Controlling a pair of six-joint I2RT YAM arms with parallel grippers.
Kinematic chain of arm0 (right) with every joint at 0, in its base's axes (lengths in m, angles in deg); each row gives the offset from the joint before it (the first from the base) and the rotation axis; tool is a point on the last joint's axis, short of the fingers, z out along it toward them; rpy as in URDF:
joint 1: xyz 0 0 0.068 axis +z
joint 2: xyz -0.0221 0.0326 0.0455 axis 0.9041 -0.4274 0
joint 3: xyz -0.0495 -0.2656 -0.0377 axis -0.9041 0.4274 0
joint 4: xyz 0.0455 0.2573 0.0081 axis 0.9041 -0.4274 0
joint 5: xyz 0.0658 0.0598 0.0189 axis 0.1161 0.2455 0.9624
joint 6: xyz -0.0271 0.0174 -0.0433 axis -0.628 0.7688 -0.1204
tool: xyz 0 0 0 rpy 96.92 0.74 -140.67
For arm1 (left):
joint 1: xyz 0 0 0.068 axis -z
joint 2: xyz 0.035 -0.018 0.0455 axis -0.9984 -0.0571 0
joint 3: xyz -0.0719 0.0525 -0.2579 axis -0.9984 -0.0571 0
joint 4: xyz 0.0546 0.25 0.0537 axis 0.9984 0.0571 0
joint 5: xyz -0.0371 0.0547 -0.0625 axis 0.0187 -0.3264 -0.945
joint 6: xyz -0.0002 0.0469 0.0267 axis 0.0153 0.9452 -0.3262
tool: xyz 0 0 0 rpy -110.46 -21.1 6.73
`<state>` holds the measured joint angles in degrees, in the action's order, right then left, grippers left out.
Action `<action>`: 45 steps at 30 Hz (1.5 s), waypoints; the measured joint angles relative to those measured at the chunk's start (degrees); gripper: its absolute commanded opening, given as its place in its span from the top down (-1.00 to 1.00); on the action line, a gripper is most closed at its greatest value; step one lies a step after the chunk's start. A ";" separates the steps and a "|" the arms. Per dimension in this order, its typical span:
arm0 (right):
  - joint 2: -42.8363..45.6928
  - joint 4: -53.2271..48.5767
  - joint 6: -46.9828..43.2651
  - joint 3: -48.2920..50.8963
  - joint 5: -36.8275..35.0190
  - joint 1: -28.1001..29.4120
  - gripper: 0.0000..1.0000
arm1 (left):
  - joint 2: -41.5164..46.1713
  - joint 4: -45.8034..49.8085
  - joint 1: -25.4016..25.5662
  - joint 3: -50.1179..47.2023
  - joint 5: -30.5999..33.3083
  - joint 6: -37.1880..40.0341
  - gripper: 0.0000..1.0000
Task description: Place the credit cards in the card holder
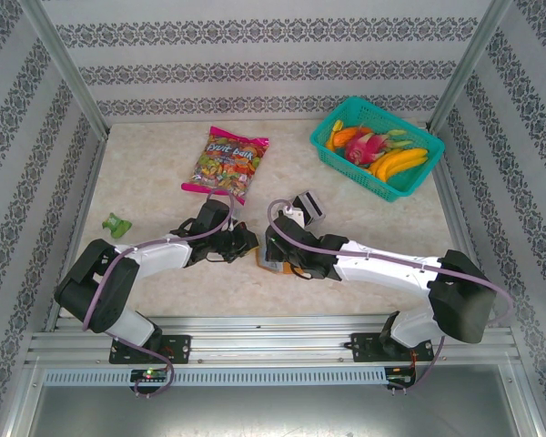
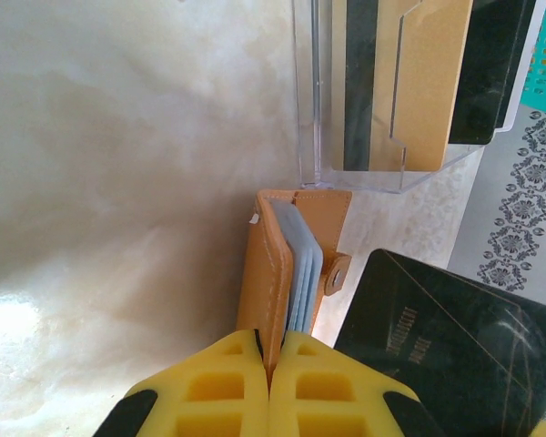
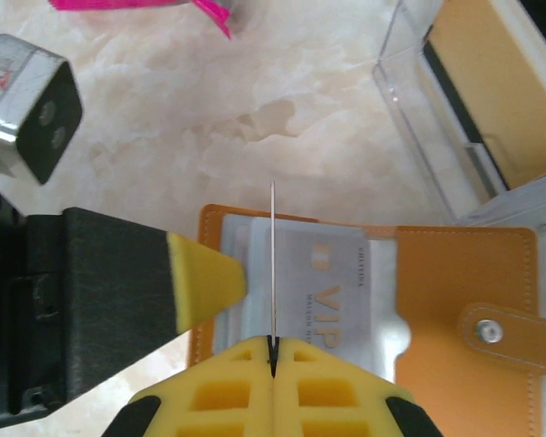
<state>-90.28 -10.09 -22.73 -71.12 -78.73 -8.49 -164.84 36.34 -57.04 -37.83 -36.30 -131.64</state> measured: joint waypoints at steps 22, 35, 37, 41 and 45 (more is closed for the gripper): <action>1.03 4.11 0.28 0.15 0.15 0.70 1.00 | 0.42 -0.48 0.00 -0.55 0.48 -0.87 0.92; -2.12 -2.27 0.28 -0.74 -3.28 1.81 1.00 | 0.42 -0.90 0.00 -1.09 1.07 -1.07 0.92; -2.12 -4.00 0.20 -1.27 -4.61 1.81 1.00 | 0.44 -0.90 0.00 -1.11 1.11 -1.07 0.92; -2.10 -6.75 -0.17 -1.92 -6.91 1.81 1.00 | 0.44 -0.87 0.00 -1.14 1.27 -1.07 0.92; -2.10 -8.15 -0.61 -1.92 -8.09 1.81 1.00 | 0.46 -0.83 0.00 -1.14 1.33 -1.03 0.92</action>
<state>-92.38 -18.25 -23.34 -73.04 -86.82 -6.68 -164.39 35.51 -57.04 -38.96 -34.97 -132.66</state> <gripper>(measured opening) 0.045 0.068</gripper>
